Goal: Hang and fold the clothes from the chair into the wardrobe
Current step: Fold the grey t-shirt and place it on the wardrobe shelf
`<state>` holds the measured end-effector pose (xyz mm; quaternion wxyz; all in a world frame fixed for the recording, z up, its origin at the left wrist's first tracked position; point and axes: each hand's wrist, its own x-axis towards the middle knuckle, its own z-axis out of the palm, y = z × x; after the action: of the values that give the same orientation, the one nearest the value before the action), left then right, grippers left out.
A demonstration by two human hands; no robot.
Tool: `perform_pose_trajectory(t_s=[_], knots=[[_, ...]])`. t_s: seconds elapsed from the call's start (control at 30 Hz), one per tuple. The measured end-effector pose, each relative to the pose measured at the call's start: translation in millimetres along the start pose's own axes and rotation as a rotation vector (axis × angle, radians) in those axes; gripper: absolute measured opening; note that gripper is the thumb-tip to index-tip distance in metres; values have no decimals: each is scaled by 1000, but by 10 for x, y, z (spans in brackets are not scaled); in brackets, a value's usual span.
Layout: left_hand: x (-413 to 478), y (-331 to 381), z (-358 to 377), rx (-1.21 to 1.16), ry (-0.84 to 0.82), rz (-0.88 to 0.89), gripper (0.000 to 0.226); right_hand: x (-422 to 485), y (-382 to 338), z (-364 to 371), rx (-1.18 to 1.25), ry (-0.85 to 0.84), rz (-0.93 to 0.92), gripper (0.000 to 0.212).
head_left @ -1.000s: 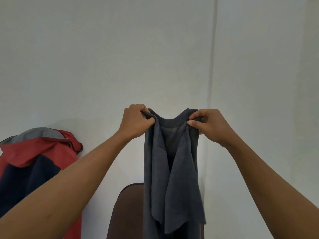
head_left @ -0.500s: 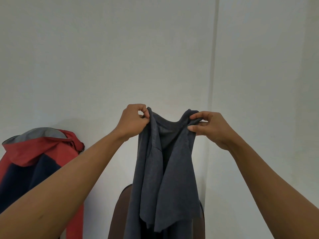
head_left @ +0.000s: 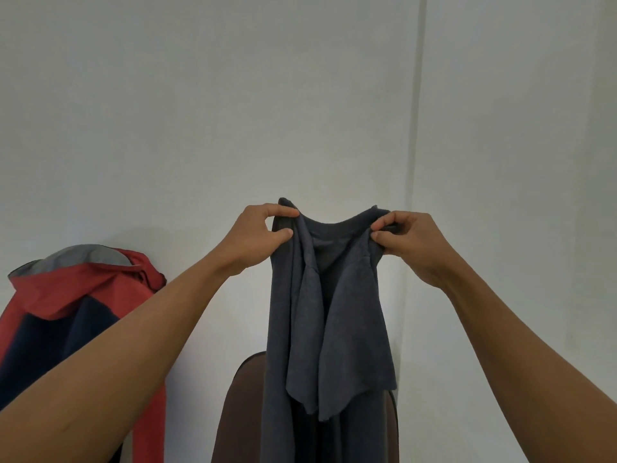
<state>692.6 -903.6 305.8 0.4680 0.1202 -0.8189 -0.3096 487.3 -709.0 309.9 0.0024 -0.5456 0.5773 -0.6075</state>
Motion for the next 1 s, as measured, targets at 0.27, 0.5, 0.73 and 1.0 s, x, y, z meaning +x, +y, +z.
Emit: perform_pose_trajectory(t_s=[0.27,0.5,0.73,1.0], knots=[[-128,-344,83,14,5,13,58,-135,164,103,-323,-9,20,51],[-555,-496,273,2,260,31,47,-572,401,392,-397,97,-69,47],[-1176,-465,166,59,266,29,46,-1137,315,564,-385,83,-60,38],[-2238,-364,44,97,210,-17,48,-2221,117,767,-71,86,220,36]])
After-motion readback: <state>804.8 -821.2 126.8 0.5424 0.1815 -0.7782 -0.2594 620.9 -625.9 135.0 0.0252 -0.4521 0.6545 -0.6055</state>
